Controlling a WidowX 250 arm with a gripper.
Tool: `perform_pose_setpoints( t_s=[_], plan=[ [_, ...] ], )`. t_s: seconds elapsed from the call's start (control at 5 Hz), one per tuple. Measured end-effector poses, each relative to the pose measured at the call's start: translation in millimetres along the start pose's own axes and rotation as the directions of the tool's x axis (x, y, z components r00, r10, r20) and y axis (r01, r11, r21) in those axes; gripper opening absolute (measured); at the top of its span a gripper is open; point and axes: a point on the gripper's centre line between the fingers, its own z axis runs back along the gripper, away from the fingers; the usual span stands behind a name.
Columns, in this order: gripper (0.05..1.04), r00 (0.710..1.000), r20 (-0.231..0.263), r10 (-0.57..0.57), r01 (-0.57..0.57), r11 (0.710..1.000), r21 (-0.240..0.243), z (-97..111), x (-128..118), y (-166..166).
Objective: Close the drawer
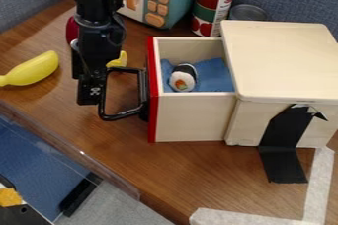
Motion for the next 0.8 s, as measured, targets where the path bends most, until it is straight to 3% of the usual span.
perform_pose_setpoints(
  t_s=[0.4, 0.8],
  plan=[
    [1.001, 1.0, -0.01, 0.0, 0.0, 0.999, -0.035, -19.8, 12.6, -5.0],
    [1.001, 0.998, 0.052, 0.02, -0.016, 0.997, -0.077, -18.2, 31.0, -4.9]
  ],
)
